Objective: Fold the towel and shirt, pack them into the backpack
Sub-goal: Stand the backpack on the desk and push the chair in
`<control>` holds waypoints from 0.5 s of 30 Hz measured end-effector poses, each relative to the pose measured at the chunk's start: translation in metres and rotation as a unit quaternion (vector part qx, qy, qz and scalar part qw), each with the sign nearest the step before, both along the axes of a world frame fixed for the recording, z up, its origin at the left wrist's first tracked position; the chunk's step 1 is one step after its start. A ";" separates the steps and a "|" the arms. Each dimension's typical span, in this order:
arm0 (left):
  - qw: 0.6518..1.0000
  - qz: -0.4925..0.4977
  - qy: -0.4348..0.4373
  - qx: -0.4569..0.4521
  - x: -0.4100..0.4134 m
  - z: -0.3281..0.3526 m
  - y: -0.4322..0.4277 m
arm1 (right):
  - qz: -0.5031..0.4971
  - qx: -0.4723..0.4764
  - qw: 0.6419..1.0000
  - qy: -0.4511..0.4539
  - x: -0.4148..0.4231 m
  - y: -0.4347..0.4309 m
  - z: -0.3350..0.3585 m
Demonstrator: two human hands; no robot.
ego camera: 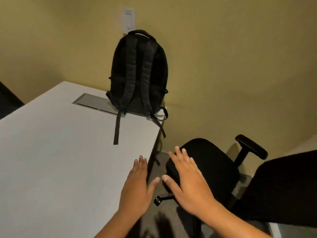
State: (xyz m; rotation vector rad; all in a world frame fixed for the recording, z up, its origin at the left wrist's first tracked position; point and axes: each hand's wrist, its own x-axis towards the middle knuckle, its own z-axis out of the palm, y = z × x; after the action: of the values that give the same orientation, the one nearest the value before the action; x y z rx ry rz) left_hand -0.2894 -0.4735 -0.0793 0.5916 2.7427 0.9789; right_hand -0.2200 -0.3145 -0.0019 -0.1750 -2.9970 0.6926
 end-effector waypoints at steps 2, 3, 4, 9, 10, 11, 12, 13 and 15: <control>0.999 -0.032 0.009 0.016 0.015 0.011 0.033 | -0.031 -0.007 0.999 0.003 0.029 0.027 0.015; 0.998 -0.050 0.016 0.024 0.024 0.018 0.049 | -0.040 -0.006 0.999 0.005 0.044 0.041 0.023; 0.997 -0.071 0.021 0.033 0.034 0.024 0.064 | -0.047 -0.005 0.999 0.008 0.060 0.054 0.031; 0.986 -0.151 0.025 0.072 0.086 0.049 0.141 | -0.089 0.019 0.995 0.036 0.136 0.132 0.069; 0.984 -0.159 0.024 0.078 0.098 0.052 0.158 | -0.096 0.032 0.994 0.039 0.151 0.150 0.076; 0.982 -0.166 0.023 0.082 0.110 0.054 0.175 | -0.100 0.045 0.993 0.045 0.166 0.171 0.082; 0.982 -0.171 0.022 0.083 0.123 0.056 0.193 | -0.102 0.057 0.992 0.052 0.180 0.193 0.087; 0.981 -0.173 0.021 0.083 0.137 0.058 0.211 | -0.104 0.065 0.991 0.057 0.193 0.216 0.090; 0.981 -0.175 0.018 0.084 0.165 0.062 0.248 | -0.106 0.081 0.989 0.056 0.219 0.266 0.092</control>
State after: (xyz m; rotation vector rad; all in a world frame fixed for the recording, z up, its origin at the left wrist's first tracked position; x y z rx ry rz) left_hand -0.1244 -0.2253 -0.0175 1.0839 2.4757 1.1215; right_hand -0.0013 -0.0484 0.0903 -0.4239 -2.8523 0.4214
